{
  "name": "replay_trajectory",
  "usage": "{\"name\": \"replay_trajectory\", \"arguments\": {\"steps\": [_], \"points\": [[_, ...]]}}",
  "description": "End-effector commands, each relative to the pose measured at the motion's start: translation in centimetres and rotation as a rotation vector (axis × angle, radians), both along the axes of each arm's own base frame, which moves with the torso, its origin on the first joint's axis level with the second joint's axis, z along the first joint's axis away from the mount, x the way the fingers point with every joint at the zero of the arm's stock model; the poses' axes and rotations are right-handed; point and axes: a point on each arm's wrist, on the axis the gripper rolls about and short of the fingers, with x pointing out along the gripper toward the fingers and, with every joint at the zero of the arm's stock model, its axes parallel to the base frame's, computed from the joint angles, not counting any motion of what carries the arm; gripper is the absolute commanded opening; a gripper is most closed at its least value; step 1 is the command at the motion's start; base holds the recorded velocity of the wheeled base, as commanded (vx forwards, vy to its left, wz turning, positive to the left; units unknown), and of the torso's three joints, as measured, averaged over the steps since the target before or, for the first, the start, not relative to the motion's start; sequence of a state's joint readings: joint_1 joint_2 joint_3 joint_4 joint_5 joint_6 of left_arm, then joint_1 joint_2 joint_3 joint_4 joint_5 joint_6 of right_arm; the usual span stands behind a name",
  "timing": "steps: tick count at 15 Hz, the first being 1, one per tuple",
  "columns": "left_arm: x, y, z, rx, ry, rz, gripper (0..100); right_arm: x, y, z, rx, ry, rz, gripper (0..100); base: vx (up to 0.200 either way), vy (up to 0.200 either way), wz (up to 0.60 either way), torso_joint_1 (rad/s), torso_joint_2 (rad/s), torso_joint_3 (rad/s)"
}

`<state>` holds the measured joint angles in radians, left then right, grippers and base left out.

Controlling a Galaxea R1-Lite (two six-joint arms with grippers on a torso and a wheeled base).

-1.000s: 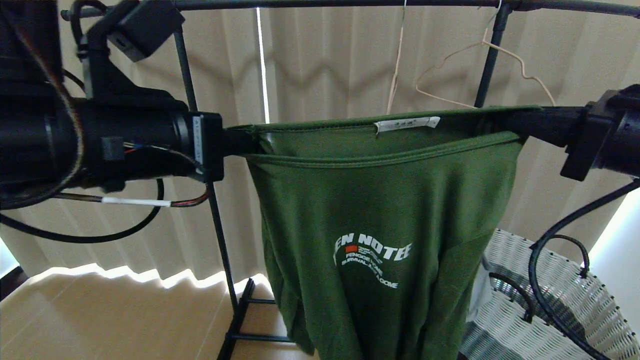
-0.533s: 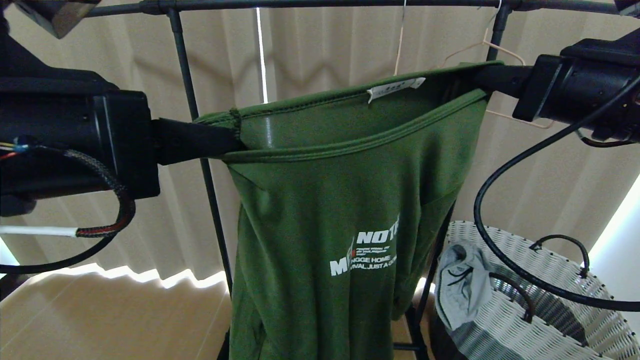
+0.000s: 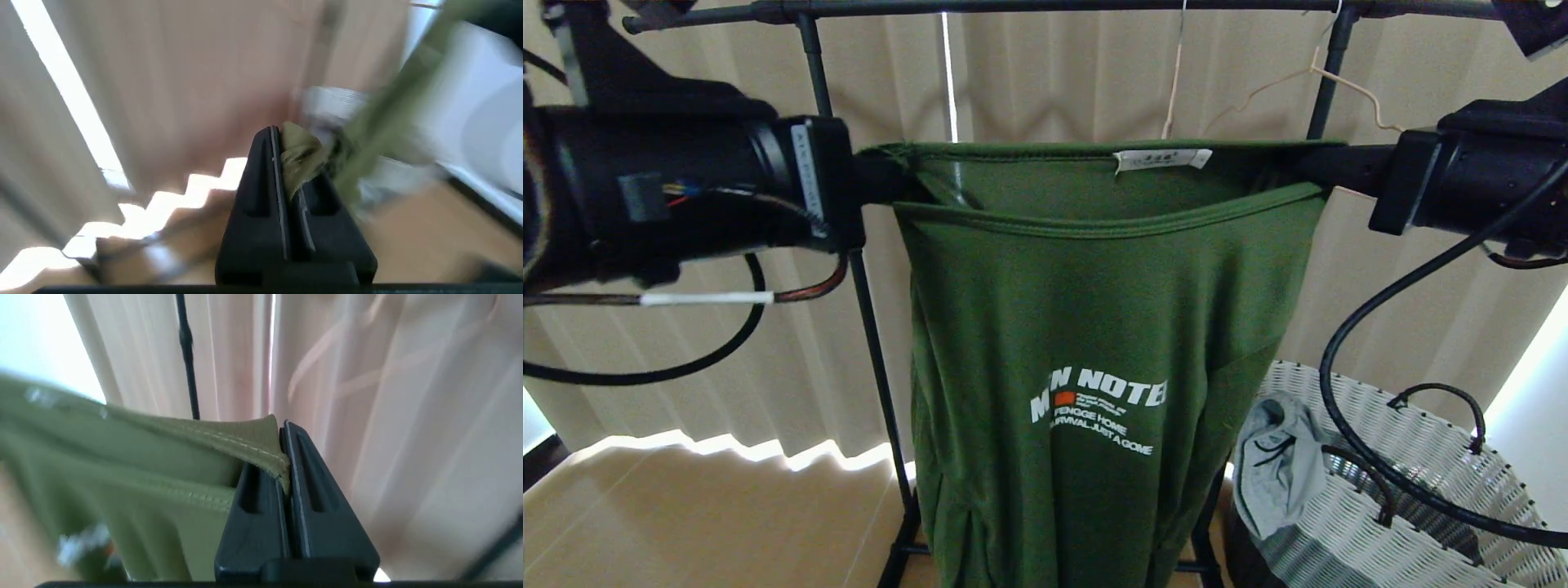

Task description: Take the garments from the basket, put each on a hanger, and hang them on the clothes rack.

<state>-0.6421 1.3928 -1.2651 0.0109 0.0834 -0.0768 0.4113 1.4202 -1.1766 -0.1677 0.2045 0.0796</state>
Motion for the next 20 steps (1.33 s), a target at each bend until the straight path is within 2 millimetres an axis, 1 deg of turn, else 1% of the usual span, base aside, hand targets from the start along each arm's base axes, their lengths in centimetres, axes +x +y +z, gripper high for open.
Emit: {"name": "replay_trajectory", "arguments": {"steps": [1, 2, 5, 8, 10, 13, 19, 20], "points": [[3.4, -2.0, -0.8, 0.021, -0.038, 0.06, 0, -1.9, -1.0, 1.7, 0.002, -0.064, -0.007, 0, 0.0, 0.0, 0.0, 0.0, 0.0, 0.0], [3.9, -2.3, -1.1, 0.025, -0.039, 0.061, 0, -2.2, -1.2, 1.5, -0.007, -0.055, -0.005, 0, 0.0, 0.0, 0.0, 0.0, 0.0, 0.0], [4.2, -2.5, -1.9, 0.043, -0.014, 0.062, 0, -1.9, -1.0, -0.6, -0.04, 0.017, -0.007, 0, 0.0, 0.0, 0.0, 0.0, 0.0, 0.0], [4.1, -2.1, -1.4, 0.033, -0.027, 0.073, 0, -1.7, -0.9, -0.4, -0.039, 0.01, -0.008, 0, 0.0, 0.0, 0.0, 0.0, 0.0, 0.0], [3.8, -1.8, -1.0, 0.025, -0.039, 0.073, 0, -1.7, -1.0, -0.3, -0.042, 0.005, -0.011, 0, 0.0, 0.0, 0.0, 0.0, 0.0, 0.0], [3.7, -1.7, -1.1, 0.026, -0.037, 0.072, 0, -1.7, -1.0, -0.6, -0.08, -0.013, -0.027, 0, 0.0, 0.0, 0.0, 0.0, 0.0, 0.0], [3.5, -1.7, -1.2, 0.031, -0.035, 0.07, 0, -1.7, -1.0, -0.6, -0.085, -0.013, -0.03, 0, 0.0, 0.0, 0.0, 0.0, 0.0, 0.0], [3.5, -1.6, -1.4, 0.037, -0.028, 0.07, 0, -1.7, -1.0, -0.6, -0.086, -0.012, -0.03, 0, 0.0, 0.0, 0.0, 0.0, 0.0, 0.0]]}}
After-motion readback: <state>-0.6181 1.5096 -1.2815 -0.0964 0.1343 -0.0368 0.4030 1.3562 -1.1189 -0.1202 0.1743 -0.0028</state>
